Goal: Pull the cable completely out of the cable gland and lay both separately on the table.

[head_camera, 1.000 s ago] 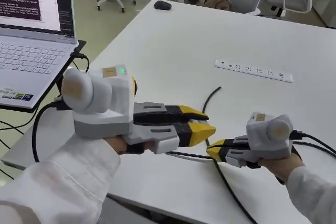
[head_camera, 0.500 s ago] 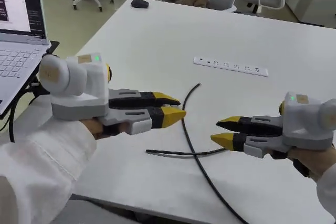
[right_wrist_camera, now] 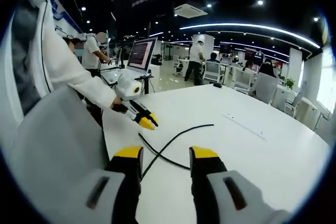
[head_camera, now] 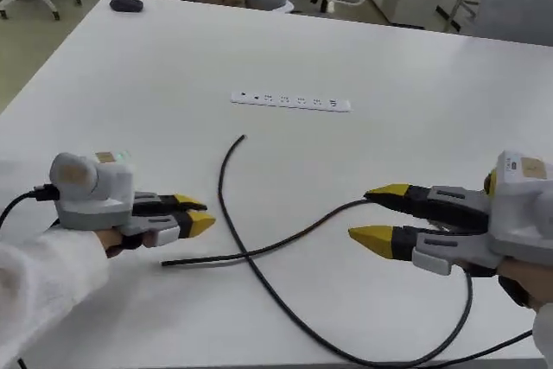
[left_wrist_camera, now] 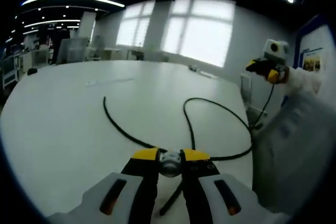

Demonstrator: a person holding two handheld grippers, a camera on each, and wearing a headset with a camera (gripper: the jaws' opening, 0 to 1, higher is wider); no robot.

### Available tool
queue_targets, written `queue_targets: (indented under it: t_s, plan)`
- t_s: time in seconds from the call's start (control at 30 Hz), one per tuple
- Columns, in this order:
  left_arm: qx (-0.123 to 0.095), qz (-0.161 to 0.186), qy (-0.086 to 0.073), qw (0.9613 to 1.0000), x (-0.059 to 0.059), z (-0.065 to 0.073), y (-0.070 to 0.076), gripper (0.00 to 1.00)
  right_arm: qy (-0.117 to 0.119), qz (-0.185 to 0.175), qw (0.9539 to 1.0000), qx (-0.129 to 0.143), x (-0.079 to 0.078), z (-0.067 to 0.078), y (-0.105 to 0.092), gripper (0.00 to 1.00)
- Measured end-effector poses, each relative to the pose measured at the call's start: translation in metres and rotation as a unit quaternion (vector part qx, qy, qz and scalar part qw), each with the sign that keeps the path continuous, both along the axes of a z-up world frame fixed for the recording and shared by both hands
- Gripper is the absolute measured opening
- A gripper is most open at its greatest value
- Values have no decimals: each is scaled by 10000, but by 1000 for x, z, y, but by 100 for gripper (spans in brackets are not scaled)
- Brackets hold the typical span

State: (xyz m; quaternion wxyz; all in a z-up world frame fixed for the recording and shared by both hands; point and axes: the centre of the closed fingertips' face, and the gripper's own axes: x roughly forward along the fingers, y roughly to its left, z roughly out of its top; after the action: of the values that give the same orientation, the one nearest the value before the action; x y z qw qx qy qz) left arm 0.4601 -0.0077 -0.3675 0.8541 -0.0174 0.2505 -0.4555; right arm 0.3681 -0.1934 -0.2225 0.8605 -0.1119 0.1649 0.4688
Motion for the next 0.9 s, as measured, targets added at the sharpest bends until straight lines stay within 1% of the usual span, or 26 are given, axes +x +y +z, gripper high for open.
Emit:
queue_targets:
  t_s: [0.03, 0.07, 0.1, 0.13, 0.17, 0.23, 0.3, 0.33, 0.4, 0.43, 0.47, 0.5, 0.53, 0.6, 0.63, 0.67, 0.7, 0.73, 0.77, 0.8, 0.83, 0.87, 0.9]
  plan:
    - [124, -46, 66, 9999, -1, -8, 2, 17, 31, -80, 10000, 47, 0, 1, -7, 37]
    - [446, -176, -36, 9988, -2, -17, 5, 17, 53, -168, 9998, 25, -2, 1, -16, 37]
    - [606, -275, -16, 9978, -5, -22, 5, 17, 74, -225, 9997, -13, -4, -1, -19, 37]
    - [619, -337, 48, 9975, -8, -25, 3, 17, 101, -293, 9995, -38, -7, -3, -24, 36]
    - [575, -323, 53, 9978, -8, -24, 1, 17, 131, -323, 9994, -14, -9, -5, -25, 36]
    - [566, -358, -5, 9978, -9, -23, 0, 17, 254, -381, 9989, 68, -13, -12, -26, 36]
    - [610, -360, 14, 9975, -8, -27, 0, 18, 259, -395, 9989, 13, -13, -16, -25, 36]
    - [686, -341, -20, 9971, -6, -30, 2, 18, 256, -407, 9988, -3, -12, -16, -24, 36]
    - [702, -383, -15, 9968, -8, -33, 3, 18, 221, -426, 9988, 41, -10, -13, -21, 36]
    - [914, -509, -104, 9945, -9, -37, 5, 18, 198, -433, 9988, 76, -9, -11, -18, 36]
    - [1063, -560, -195, 9926, -10, -40, 7, 18, 163, -449, 9988, 125, -7, -8, -16, 36]
    - [923, -502, -251, 9941, -9, -35, 5, 18, 134, -461, 9987, 160, -6, -6, -14, 36]
    - [928, -427, -198, 9946, -8, -36, 7, 18, 116, -461, 9987, 199, -5, -5, -12, 36]
    - [869, -341, -203, 9954, -6, -35, 8, 23, 132, -449, 9986, 264, -4, -5, -8, 36]
    - [877, -335, -250, 9953, -4, -34, 8, 27, 159, -421, 9987, 252, -4, -6, -7, 36]
    - [920, -320, -255, 9949, -5, -34, 7, 31, 186, -388, 9988, 215, -4, -8, -6, 37]
    - [980, -316, -238, 9944, -6, -33, 8, 33, 212, -358, 9990, 170, -5, -11, -4, 38]
    - [993, -319, -224, 9943, -7, -31, 8, 34, 227, -339, 9991, 151, -6, -12, -4, 38]
    - [962, -300, -150, 9948, -8, -28, 8, 34, 254, -322, 9991, 127, -6, -13, -4, 39]
    - [838, -234, -6, 9962, -11, -25, 8, 34, 285, -339, 9990, 97, -5, -15, -5, 40]
    - [733, -273, 46, 9969, -15, -17, 8, 35, 417, -453, 9981, -51, -4, -22, -11, 40]
    - [750, -282, 3, 9968, -15, -15, 10, 39, 539, -531, 9970, -150, -4, -26, -15, 42]
    - [754, -284, -72, 9967, -17, -7, 14, 43, 462, -494, 9977, -99, -2, -25, -15, 43]
